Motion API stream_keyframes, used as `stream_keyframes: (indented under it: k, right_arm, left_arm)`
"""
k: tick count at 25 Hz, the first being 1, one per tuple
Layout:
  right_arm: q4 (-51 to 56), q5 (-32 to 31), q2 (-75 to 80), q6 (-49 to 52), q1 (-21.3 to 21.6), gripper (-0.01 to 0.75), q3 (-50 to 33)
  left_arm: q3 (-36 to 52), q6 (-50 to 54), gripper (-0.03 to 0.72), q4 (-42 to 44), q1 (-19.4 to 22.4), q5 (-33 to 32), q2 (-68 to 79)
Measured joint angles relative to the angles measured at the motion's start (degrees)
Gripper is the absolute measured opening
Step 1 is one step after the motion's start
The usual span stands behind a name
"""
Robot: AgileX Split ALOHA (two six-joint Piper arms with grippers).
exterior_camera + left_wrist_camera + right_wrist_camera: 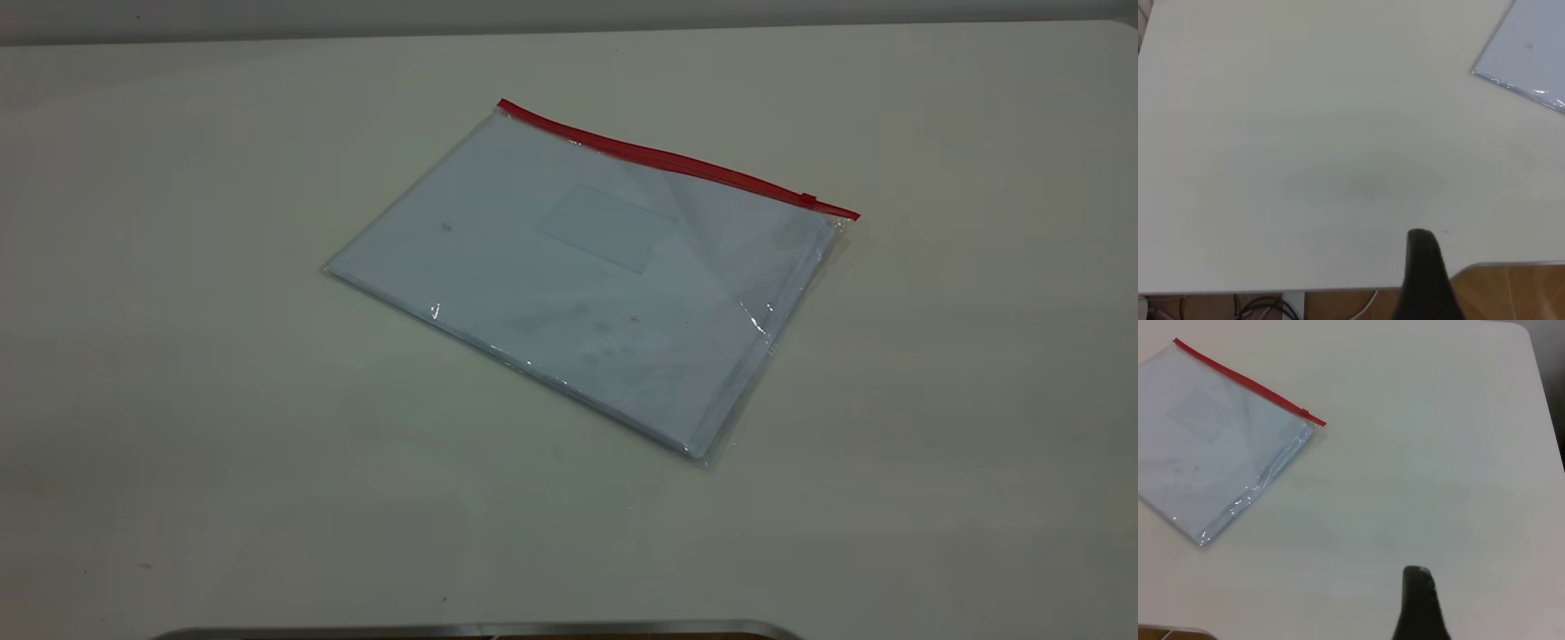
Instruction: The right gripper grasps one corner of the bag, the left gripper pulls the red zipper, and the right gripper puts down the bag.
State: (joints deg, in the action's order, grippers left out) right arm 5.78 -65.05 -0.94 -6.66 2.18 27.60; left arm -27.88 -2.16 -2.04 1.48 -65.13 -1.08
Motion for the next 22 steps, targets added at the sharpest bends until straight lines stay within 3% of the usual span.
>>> stream_keyframes:
  k: [11, 16, 22]
  right_arm:
    - [1.6, 1.7, 0.0, 0.0, 0.0, 0.529, 0.3]
    - [7.0, 9.9, 2.3, -0.5, 0.0, 0.483, 3.1]
    - [7.5, 13.3, 18.7, -1.1, 0.0, 0.467, 5.7]
  left_arm:
    - [-0.8, 3.4, 0.59, -4.5, 0.0, 1.3, 2.6]
    - [-5.8, 4.2, 0.59, -6.7, 0.0, 9.9, 14.3]
    - [-13.9, 2.6, 0.59, -7.0, 0.0, 20.9, 36.0]
